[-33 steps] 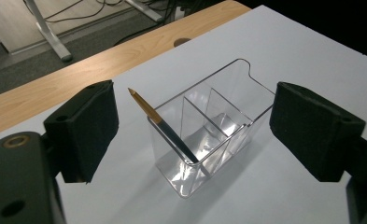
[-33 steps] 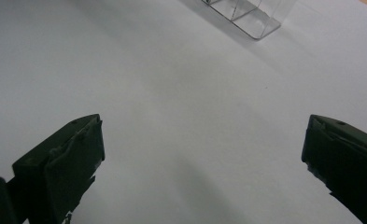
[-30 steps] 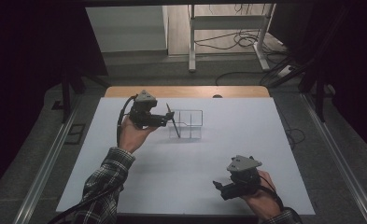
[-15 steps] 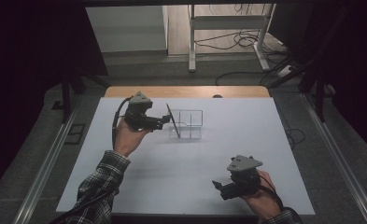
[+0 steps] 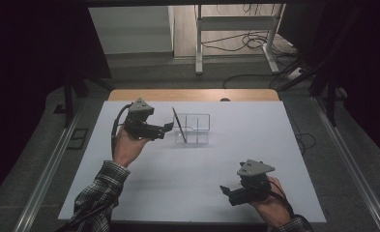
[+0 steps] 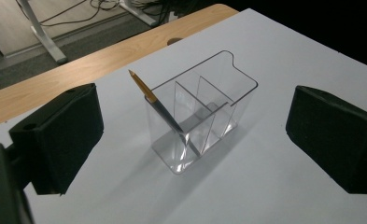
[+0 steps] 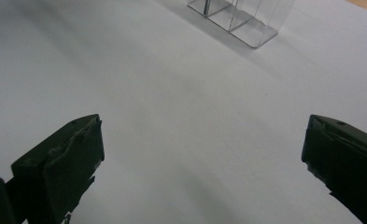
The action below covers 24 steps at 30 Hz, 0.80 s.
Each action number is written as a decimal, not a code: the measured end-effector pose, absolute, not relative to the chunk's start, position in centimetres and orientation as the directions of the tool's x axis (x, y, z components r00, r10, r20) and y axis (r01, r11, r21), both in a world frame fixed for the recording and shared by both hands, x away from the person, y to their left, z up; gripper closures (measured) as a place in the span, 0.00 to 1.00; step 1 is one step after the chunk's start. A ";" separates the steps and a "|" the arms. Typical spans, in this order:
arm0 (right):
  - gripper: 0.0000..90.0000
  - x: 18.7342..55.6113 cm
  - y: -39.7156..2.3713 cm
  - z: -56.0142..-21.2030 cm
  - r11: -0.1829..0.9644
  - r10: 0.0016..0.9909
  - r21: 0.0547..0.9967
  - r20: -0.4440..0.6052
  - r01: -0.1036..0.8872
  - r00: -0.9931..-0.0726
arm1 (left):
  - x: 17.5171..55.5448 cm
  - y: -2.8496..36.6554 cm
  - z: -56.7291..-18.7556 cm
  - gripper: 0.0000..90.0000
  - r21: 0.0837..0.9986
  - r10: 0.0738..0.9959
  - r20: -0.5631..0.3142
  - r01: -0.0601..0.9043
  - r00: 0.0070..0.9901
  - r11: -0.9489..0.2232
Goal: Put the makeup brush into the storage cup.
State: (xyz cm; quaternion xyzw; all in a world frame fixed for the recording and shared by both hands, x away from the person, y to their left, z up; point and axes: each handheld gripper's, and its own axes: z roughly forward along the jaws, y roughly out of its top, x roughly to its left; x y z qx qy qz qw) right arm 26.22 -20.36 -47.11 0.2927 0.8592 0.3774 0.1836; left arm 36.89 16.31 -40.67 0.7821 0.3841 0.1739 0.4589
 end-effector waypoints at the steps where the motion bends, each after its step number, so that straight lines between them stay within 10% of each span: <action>1: 0.00 26.2 -20.4 -47.1 0.539 0.643 0.758 -0.091 0.366 -0.760 | 36.8 16.4 -40.7 0.05 0.852 0.761 -0.081 0.441 0.644 -0.283; 24: 0.00 26.5 -20.8 -47.0 0.512 0.658 0.773 -0.073 0.374 -0.750 | 34.2 17.9 -41.0 0.04 0.863 0.761 -0.048 0.410 0.647 -0.295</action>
